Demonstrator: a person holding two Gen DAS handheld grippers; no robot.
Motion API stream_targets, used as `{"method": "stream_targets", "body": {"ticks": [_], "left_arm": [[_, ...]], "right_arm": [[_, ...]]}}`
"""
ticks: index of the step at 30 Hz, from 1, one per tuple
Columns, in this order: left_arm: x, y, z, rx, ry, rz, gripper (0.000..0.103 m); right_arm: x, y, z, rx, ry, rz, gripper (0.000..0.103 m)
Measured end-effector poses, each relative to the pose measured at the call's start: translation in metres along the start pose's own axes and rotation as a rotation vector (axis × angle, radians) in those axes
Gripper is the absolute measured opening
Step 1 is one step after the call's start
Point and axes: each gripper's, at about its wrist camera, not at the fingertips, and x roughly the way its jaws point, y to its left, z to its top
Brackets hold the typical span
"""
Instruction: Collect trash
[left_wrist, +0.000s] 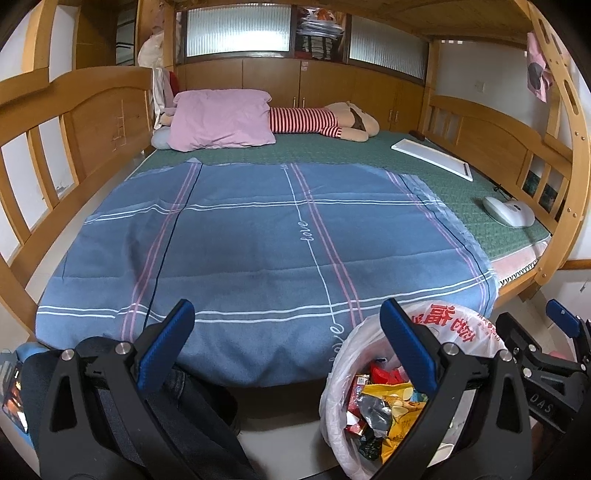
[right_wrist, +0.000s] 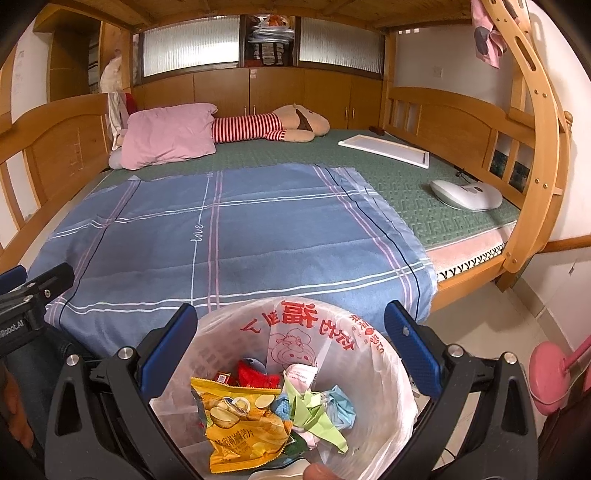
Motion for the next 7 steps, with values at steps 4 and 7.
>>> {"method": "stream_targets", "body": {"ticks": [4,7], "left_arm": [[0.008,0.005,0.0,-0.018,0.018,0.016,0.1],[0.025,0.012,-0.001,-0.023,0.05,0.035,0.1]], "right_arm": [[-0.003,-0.008,0.003,0.03,-0.022,-0.016,0.099],[-0.022,-0.016,0.01,0.087,-0.128,0.044,0.1]]}}
